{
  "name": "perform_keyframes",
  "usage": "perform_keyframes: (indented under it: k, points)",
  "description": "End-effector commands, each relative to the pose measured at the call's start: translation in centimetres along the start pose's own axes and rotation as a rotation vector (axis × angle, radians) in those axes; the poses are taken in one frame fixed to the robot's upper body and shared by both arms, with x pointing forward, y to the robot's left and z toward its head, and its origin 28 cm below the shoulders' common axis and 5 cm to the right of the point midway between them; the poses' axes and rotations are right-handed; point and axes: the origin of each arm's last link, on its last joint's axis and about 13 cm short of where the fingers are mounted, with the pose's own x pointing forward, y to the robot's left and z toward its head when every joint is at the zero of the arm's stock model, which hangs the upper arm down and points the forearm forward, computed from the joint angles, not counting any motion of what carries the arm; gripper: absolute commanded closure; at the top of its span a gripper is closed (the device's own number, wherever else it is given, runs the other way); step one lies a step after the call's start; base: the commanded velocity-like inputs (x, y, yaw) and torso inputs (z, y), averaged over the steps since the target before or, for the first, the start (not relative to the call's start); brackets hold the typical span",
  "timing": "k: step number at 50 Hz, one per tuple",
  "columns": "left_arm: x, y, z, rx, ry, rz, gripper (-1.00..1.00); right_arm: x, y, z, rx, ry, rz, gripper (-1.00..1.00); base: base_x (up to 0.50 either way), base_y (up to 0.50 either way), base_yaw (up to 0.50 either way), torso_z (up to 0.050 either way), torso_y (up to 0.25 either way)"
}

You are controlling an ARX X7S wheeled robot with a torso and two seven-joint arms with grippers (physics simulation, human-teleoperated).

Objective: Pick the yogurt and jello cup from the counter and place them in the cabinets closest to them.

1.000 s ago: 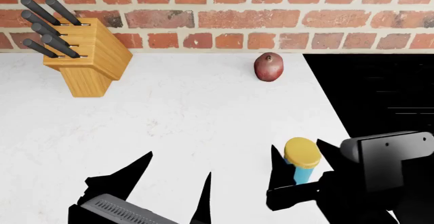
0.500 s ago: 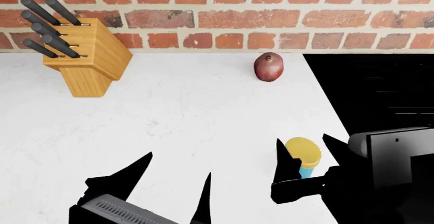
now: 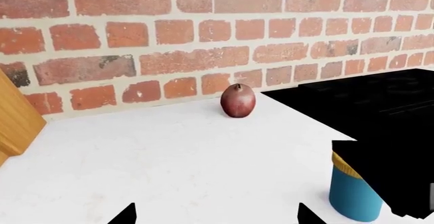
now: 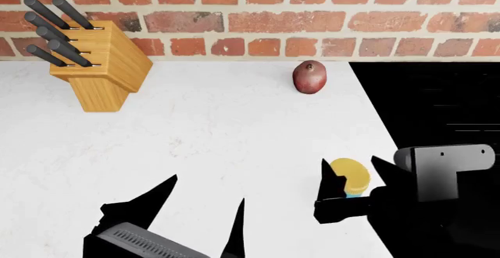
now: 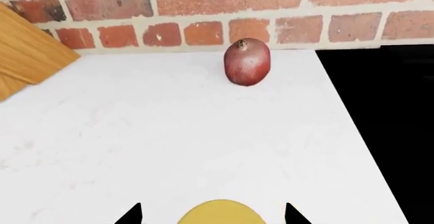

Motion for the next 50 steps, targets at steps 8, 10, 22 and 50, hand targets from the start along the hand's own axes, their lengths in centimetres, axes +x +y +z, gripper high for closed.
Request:
perform_keyframes:
  k: [8,10,22,50]
  points:
    - [-0.1,-0.1,0.1,0.004,-0.001,-0.001,-1.00,1.2,-0.5,-1.2,0.012,0.045,-0.021,-1.00,0.00,0.00,0.00,0.000,0.000]
    - [0.0,0.0,0.1,0.003,-0.001,-0.001,-1.00,1.3,-0.5,-1.2,0.013,0.048,-0.021,-1.00,0.00,0.00,0.00,0.000,0.000]
    - [0.0,0.0,0.1,0.001,-0.002,-0.002,-1.00,1.3,-0.5,-1.6,0.017,0.059,-0.021,-1.00,0.00,0.00,0.00,0.000,0.000]
    - [-0.1,0.0,0.1,0.002,-0.003,-0.003,-1.00,1.3,-0.2,-2.1,0.013,0.073,-0.004,1.00,0.00,0.00,0.00,0.000,0.000]
